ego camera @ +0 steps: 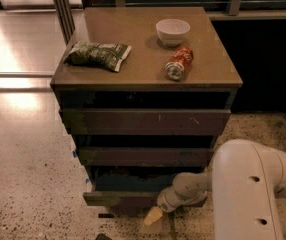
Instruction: Open bottom drawer
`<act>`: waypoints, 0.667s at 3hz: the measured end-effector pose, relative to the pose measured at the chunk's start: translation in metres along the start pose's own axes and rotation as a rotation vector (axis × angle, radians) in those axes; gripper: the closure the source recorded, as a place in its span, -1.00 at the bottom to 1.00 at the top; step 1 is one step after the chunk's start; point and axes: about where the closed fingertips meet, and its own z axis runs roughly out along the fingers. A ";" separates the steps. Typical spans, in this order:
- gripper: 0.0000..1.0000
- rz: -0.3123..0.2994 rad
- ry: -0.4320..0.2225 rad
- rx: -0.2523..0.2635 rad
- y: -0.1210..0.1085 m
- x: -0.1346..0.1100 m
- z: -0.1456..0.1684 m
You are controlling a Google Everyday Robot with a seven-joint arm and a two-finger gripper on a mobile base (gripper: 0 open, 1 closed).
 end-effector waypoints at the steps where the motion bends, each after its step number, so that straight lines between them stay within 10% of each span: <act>1: -1.00 0.032 0.007 0.011 -0.014 0.004 0.012; 2: -1.00 0.032 0.007 0.011 -0.014 0.004 0.012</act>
Offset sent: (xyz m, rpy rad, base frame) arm -0.0012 -0.0129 -0.0949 -0.0565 0.2718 0.0123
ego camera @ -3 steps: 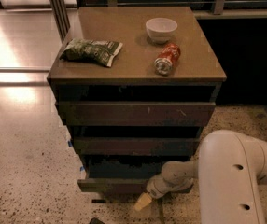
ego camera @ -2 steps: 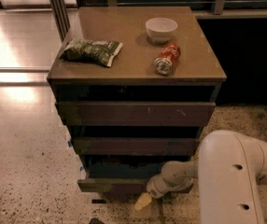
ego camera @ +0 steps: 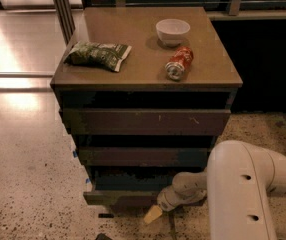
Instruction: Open bottom drawer
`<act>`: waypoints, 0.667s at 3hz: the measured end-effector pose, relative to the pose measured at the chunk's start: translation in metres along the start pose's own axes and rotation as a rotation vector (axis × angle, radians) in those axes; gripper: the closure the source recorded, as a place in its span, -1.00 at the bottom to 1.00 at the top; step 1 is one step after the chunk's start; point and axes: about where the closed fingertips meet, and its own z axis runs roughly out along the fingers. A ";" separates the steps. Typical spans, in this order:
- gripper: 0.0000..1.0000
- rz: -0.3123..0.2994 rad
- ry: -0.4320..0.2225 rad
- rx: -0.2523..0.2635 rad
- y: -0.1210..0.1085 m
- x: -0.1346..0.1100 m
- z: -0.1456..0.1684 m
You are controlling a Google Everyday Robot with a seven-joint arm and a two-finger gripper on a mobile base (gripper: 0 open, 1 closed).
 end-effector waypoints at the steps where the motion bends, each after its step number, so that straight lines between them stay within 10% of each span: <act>1: -1.00 -0.033 -0.028 0.011 0.002 -0.014 -0.007; 2: -1.00 -0.076 -0.067 0.042 -0.011 -0.042 -0.011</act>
Offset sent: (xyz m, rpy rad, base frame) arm 0.0747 0.0246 0.0414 0.0373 -0.1949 0.0327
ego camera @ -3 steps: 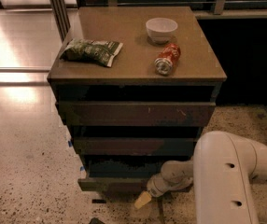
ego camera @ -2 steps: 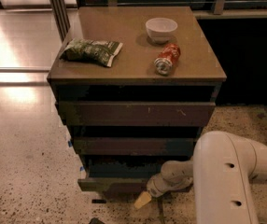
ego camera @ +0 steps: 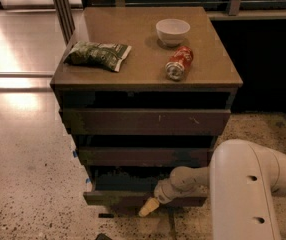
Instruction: Open bottom drawer
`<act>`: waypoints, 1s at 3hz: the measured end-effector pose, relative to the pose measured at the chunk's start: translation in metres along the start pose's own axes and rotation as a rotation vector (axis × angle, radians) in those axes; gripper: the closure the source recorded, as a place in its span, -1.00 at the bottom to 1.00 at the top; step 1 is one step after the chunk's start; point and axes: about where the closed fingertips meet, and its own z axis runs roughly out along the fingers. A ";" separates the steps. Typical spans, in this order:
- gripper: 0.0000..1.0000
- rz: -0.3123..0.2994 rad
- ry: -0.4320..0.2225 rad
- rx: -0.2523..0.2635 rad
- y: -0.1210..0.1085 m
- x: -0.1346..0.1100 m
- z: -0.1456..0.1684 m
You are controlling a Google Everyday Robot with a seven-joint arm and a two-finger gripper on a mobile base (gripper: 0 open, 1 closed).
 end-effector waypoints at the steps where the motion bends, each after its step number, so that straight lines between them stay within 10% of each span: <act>1: -1.00 0.003 0.004 0.002 -0.001 0.002 0.002; 3: -1.00 0.049 0.060 0.029 -0.011 0.024 0.040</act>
Offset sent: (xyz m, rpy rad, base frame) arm -0.0033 -0.0087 -0.0679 -0.1064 0.0528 -0.0724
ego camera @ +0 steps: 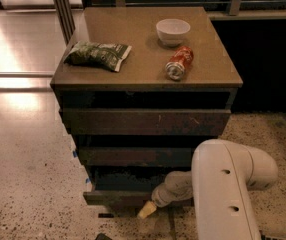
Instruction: Open bottom drawer
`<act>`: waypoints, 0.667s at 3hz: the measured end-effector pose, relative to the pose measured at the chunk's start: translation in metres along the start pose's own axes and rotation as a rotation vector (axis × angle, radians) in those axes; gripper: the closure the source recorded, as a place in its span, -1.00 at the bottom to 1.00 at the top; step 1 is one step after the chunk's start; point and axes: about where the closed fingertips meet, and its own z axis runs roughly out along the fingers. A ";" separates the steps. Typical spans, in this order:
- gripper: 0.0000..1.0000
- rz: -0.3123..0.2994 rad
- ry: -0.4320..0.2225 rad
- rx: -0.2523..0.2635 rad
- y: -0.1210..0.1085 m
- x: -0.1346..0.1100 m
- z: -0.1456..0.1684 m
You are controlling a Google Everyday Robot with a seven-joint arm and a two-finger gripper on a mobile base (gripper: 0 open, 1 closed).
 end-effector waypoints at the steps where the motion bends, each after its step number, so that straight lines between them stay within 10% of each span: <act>1: -1.00 0.039 0.024 -0.018 -0.002 0.010 0.014; 2: -1.00 0.039 0.024 -0.018 -0.002 0.008 0.011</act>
Offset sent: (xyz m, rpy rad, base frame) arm -0.0026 -0.0010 -0.0192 -0.0051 0.0448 -0.0205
